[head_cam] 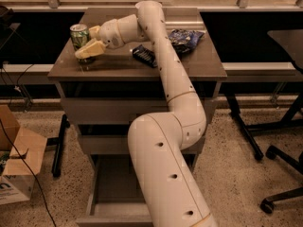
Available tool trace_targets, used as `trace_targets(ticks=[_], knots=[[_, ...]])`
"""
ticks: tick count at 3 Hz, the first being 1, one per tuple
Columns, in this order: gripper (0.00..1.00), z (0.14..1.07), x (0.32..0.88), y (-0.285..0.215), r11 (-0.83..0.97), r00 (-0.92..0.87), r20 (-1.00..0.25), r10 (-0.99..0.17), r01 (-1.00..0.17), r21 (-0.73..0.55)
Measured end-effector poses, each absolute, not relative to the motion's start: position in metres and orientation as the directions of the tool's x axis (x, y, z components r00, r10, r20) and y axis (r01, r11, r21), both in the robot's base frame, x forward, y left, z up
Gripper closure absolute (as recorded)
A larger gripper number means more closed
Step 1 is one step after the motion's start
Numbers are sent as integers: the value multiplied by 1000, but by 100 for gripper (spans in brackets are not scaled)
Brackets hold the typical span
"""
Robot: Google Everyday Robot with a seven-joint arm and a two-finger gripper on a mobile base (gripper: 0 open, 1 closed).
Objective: Place green can into bottom drawer
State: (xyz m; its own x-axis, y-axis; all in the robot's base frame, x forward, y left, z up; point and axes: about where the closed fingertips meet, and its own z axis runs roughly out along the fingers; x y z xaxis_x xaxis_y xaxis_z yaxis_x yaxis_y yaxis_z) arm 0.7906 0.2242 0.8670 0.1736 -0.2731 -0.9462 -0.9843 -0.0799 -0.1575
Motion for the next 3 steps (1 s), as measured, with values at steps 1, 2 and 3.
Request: trace_targets(ticks=[1, 2, 3], knots=[[64, 870, 791, 227, -77, 179, -945, -275, -984, -163], [95, 885, 785, 211, -86, 224, -905, -361, -975, -207], [100, 888, 778, 184, -104, 246, -840, -483, -969, -224]])
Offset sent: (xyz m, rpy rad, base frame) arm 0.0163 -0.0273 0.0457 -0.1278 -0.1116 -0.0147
